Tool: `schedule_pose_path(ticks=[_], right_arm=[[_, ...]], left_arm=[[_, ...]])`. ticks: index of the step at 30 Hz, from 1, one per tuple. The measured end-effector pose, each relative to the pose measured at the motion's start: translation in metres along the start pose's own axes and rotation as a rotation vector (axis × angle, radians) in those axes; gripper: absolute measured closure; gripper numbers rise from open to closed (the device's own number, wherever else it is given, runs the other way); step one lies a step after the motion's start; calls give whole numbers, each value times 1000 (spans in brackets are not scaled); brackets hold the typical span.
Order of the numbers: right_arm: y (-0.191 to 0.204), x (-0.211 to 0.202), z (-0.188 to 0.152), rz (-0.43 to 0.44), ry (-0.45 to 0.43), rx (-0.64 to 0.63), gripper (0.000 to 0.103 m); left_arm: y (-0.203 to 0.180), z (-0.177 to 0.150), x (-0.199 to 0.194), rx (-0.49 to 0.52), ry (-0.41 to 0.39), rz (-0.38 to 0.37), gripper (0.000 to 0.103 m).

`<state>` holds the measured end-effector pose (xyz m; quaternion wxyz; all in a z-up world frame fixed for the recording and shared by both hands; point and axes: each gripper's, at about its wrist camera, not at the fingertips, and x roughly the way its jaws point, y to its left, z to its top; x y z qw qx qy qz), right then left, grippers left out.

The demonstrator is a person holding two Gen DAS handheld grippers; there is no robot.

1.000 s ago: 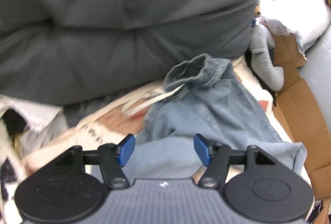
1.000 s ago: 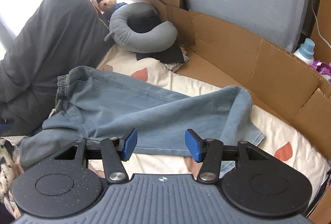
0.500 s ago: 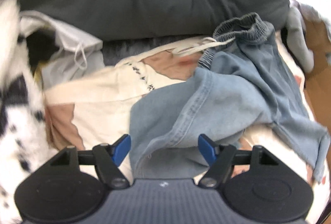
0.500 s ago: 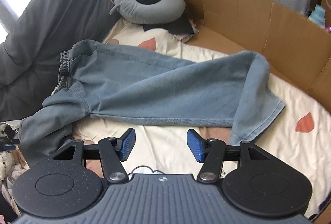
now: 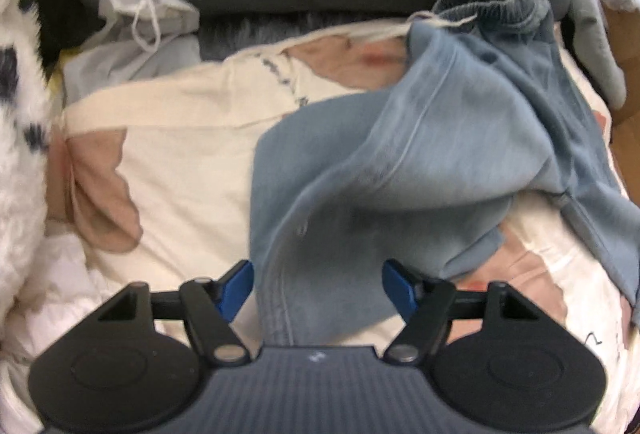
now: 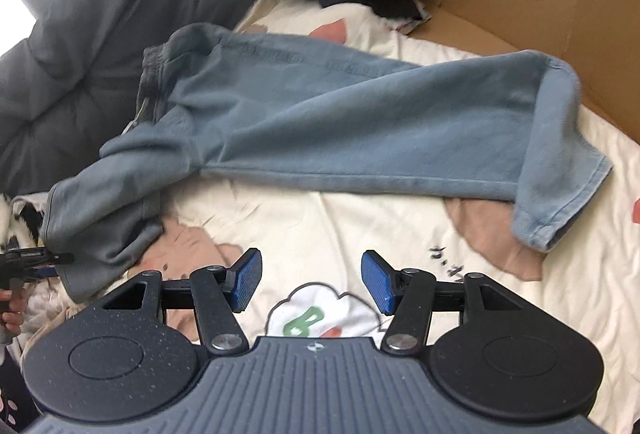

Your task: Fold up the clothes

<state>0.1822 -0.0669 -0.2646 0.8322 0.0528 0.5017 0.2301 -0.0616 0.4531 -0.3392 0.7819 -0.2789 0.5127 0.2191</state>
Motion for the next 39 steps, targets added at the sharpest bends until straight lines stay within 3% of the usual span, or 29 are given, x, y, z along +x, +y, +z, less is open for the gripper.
schedule_pose_path(ticks=[6, 9, 11, 13, 24, 39], right_arm=[[12, 8, -8, 14, 21, -3, 41], [14, 11, -14, 17, 34, 7, 41], [15, 12, -17, 32, 35, 29, 41], [16, 11, -18, 56, 32, 57, 41], [34, 19, -28, 124, 16, 124, 41], [61, 16, -23, 212, -5, 130, 41]], left_arm=[[4, -13, 12, -29, 33, -23, 45], [5, -17, 12, -57, 31, -7, 62], [7, -19, 10, -75, 32, -10, 84], [10, -21, 9, -96, 43, -30, 95], [-47, -13, -37, 10, -9, -155, 99], [-114, 8, -103, 55, -58, -343, 100]])
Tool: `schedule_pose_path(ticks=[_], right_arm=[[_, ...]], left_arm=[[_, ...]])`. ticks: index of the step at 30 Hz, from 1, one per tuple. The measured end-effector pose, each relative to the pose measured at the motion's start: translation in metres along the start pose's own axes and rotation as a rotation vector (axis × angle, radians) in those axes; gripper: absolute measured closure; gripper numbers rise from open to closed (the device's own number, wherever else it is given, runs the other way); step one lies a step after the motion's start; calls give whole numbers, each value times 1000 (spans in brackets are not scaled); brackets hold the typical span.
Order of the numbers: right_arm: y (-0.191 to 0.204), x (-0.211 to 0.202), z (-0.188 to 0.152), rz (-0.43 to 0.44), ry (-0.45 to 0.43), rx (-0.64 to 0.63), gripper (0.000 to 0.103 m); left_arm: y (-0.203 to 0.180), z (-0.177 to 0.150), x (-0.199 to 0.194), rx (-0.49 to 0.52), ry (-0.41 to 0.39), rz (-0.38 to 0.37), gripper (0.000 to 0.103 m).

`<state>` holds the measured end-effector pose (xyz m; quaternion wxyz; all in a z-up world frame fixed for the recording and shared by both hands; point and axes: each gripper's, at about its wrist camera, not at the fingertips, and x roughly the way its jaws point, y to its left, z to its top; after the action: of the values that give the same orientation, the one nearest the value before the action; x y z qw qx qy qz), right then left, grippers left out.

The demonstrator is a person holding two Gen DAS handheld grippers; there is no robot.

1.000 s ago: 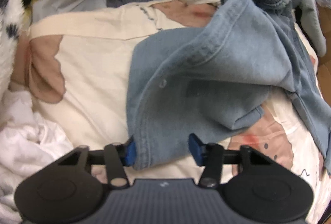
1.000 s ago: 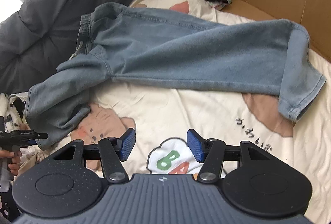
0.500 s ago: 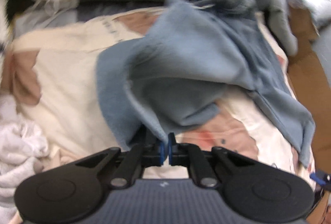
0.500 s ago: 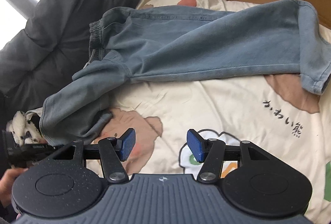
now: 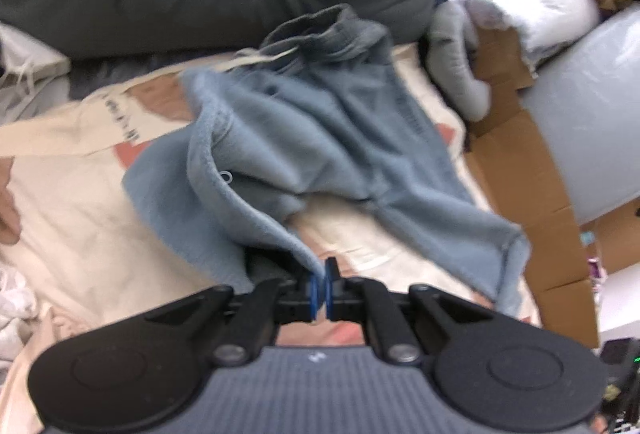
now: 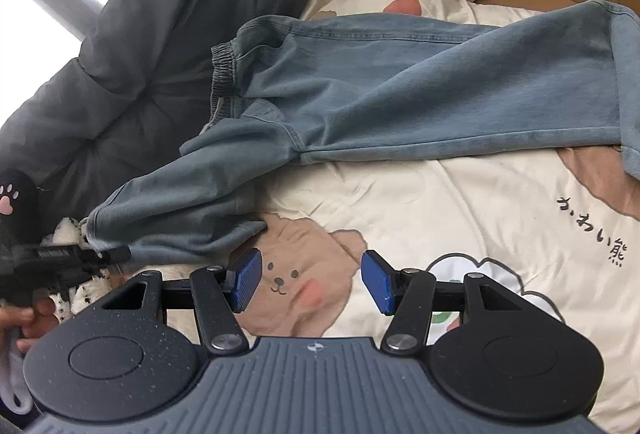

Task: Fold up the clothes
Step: 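Grasp the jeans leg hem with the right tool and lift it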

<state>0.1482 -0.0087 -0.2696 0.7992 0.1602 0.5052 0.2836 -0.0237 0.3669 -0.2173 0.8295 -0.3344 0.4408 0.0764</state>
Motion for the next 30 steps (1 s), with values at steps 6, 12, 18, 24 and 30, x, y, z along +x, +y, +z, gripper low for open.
schedule_pose_path(ticks=[6, 12, 18, 24, 30], right_arm=[[8, 0, 2, 28, -7, 0, 41], [11, -3, 6, 57, -28, 15, 41], [14, -6, 12, 97, -49, 24, 41], [29, -4, 12, 137, -44, -17, 41], [41, 7, 4, 148, -8, -65, 41]], left_arm=[[-38, 12, -8, 43, -15, -65, 100], [-69, 25, -16, 48, -30, -129, 100], [-102, 40, -19, 66, -56, -189, 100], [-123, 55, -17, 32, -73, -238, 100], [-137, 69, -26, 27, -99, -285, 100]])
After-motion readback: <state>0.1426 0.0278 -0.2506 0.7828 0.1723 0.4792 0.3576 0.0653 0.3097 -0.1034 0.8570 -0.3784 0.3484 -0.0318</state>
